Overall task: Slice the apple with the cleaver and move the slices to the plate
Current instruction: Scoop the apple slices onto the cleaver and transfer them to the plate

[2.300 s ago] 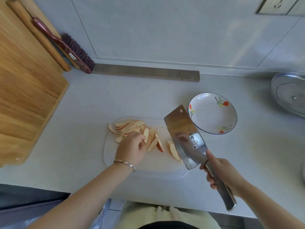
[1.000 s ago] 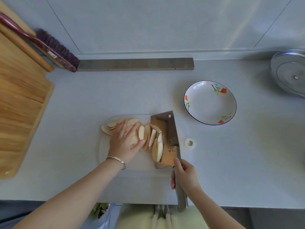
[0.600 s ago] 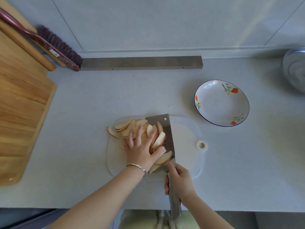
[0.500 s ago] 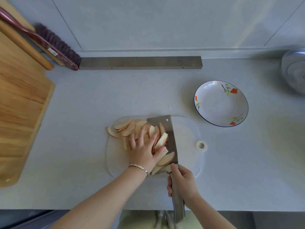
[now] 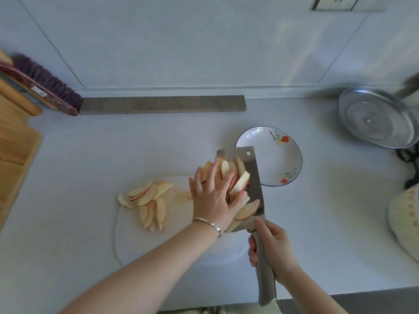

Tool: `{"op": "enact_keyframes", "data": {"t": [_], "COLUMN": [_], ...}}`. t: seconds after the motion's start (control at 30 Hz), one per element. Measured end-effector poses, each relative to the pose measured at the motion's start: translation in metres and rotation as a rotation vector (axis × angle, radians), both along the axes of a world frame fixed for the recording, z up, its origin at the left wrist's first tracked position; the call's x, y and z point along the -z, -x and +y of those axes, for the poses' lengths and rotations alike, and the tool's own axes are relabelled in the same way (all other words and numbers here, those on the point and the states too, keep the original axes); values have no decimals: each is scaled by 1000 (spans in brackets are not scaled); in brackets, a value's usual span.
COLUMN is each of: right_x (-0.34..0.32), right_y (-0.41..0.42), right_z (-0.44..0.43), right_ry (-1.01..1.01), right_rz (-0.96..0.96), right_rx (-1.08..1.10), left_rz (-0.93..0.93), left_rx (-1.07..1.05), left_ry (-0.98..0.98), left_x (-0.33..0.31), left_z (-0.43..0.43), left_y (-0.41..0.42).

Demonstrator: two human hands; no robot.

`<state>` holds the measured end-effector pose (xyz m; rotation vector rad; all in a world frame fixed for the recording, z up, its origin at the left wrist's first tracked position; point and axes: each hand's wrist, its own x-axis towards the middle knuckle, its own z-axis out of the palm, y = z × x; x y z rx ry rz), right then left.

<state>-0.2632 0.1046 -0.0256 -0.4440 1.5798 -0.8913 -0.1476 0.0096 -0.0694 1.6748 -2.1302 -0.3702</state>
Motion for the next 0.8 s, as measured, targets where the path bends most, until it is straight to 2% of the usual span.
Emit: {"op": "enact_keyframes", "data": {"t": [0.07, 0.17, 0.3, 0.43, 0.5, 0.6, 0.8], "right_x": [-6, -9, -6, 1, 6, 11, 3], "right_y": [27, 65, 104, 123, 129, 138, 146], "right_z": [-10, -29, -59, -82, -89, -99, -94], "right_ry": [16, 18, -7, -34, -38, -16, 15], "right_rz": [50, 96, 169, 249, 281, 333, 421], "right_rx": [23, 76, 72, 27, 11, -18, -44], "left_rz": [34, 45, -22, -177, -173, -67, 46], "left_rx": [51, 133, 159, 187, 270, 488, 580], "left_ry": [-24, -174, -266, -387, -268, 43, 173], "left_x": [-9, -23, -19, -9, -8, -4, 7], "left_z": [-15, -37, -68, -91, -98, -106, -105], "left_y": [31, 73, 114, 131, 135, 148, 155]}}
